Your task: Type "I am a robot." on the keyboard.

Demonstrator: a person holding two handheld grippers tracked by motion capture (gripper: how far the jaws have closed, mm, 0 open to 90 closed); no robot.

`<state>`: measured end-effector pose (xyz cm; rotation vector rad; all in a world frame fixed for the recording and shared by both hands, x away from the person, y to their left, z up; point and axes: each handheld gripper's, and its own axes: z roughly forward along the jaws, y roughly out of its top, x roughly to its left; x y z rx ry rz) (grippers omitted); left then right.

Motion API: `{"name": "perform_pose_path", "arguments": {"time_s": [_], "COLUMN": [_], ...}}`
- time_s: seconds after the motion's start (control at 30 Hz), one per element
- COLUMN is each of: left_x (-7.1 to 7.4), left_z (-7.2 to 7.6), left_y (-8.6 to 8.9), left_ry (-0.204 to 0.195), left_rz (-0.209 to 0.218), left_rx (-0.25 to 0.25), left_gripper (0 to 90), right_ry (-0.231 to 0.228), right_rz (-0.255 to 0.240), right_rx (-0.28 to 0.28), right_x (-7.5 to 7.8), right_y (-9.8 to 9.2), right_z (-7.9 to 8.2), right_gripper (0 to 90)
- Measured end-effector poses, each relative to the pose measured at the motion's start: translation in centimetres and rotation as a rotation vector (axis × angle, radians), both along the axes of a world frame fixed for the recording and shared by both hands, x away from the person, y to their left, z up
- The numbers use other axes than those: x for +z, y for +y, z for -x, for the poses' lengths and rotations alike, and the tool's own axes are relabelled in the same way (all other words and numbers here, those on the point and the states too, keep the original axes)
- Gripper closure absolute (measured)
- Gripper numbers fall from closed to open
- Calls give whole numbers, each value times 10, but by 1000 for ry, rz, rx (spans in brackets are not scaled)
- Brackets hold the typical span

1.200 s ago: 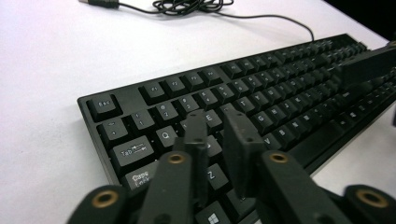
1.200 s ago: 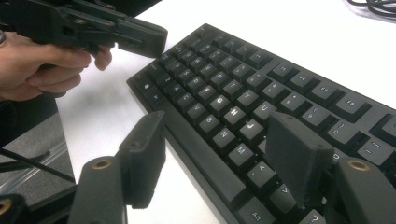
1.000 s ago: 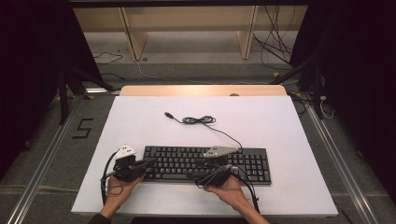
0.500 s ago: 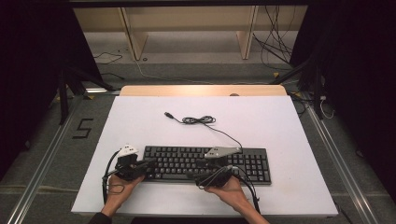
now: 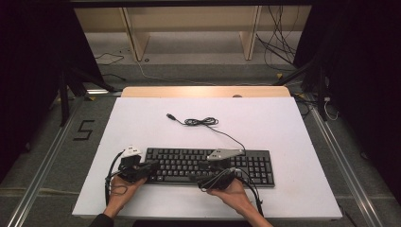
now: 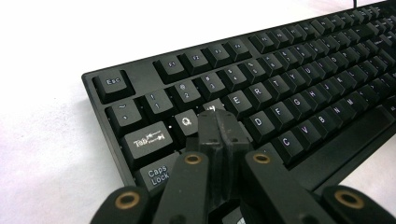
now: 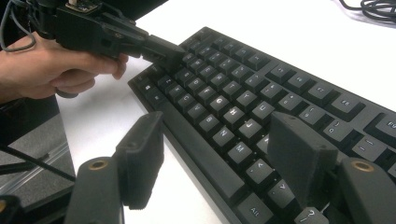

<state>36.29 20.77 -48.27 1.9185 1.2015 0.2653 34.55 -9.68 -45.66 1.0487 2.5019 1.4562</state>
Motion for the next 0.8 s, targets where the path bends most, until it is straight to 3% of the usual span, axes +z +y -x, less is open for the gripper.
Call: {"name": "perform_pose_path", "arguments": {"time_s": [0.33,0.53,0.8], "left_x": [-2,-1,6], "left_z": [0,1,7], "left_y": [-2,-1,0], "left_ry": [16,8,-31], "left_rz": [-21,-10,29], "left_rx": [-4,-1,-2], "left_gripper": [891,888,804], "right_ry": [0,-4,-7], "right_rz": [0,1,5], "right_rx": [-3,-10,-16], "right_x": [0,1,0], "right_y": [0,-1,-1], "right_z": [0,-1,-3], "right_gripper": [373,376,392]}}
